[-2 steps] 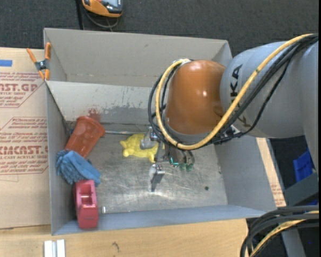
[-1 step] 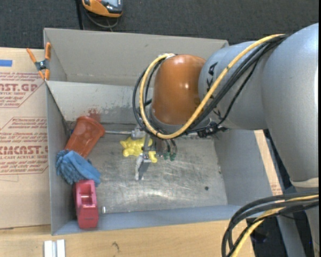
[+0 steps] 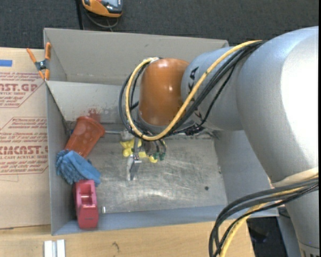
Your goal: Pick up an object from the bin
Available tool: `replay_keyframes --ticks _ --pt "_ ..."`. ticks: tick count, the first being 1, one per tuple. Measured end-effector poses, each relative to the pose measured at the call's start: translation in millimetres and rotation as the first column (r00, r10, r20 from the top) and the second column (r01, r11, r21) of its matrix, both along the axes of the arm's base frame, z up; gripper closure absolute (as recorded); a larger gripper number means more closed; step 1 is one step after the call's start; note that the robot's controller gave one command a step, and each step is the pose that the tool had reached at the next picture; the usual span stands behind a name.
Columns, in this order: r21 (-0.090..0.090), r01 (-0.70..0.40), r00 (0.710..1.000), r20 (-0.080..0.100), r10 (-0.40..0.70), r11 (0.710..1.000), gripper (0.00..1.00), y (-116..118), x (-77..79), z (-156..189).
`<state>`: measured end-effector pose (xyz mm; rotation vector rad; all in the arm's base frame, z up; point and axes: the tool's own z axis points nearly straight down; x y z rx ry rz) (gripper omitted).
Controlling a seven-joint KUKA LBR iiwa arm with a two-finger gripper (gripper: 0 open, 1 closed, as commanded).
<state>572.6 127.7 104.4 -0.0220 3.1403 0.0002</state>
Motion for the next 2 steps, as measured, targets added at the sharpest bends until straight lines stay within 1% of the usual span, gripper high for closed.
replay_keyframes --ticks 1,2 --pt "0.005 0.066 0.998 0.002 -0.066 0.998 0.0 -20.1 8.1 -21.6" --pt "0.004 0.095 0.995 0.003 -0.095 0.995 0.0 -43.9 16.9 -16.8"
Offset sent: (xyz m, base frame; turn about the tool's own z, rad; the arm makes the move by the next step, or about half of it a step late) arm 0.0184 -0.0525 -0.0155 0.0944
